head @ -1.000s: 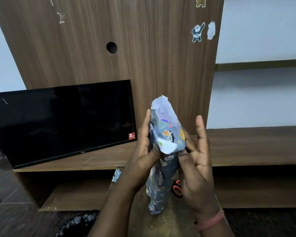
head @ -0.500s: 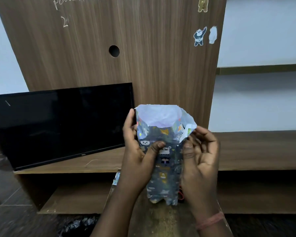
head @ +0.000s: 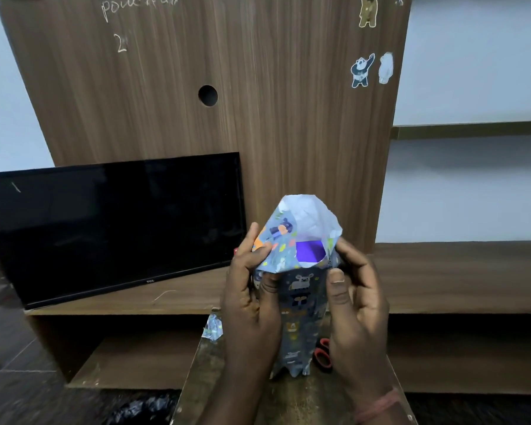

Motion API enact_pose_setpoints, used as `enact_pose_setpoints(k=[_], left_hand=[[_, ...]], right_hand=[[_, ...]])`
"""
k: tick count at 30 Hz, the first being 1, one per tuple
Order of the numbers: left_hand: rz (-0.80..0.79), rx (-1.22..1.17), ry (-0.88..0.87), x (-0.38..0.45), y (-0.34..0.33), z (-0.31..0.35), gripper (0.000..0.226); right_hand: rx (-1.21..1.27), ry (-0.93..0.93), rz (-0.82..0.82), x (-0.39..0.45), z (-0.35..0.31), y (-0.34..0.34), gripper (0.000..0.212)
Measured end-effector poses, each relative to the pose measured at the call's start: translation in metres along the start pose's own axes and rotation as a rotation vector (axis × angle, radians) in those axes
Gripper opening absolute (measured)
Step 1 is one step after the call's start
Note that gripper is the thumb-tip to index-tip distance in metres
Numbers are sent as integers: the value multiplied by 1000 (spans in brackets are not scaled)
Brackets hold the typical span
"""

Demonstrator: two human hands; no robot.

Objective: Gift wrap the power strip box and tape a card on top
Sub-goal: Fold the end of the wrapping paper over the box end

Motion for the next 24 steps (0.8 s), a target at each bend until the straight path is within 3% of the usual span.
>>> enact_pose_setpoints(k=[5, 8, 13, 19, 24], left_hand=[[4, -63, 0, -2, 1, 4, 29], [-14, -85, -25, -1, 1, 9, 19], [-55, -90, -59, 2, -2, 18, 39], [-81, -5, -85, 2, -3, 18, 45], [-58, 26, -90, 4, 3, 15, 37]], right_hand=[[-39, 64, -7, -2, -5, -4, 36], [-75, 116, -33, -2, -13, -7, 39], [-204, 142, -93, 0, -11, -7, 35], [-386, 195, -99, 2, -19, -6, 22], [-401, 200, -143, 1, -18, -8, 24]])
Point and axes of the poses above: each hand's wrist, its own x-axis towards the middle knuckle, its own y-axis out of the back of the hand, z = x × y, the point moved 10 cm from there along x, towards the middle knuckle, and after that the axes turned 4 degrees about y, right-handed, at the moved point
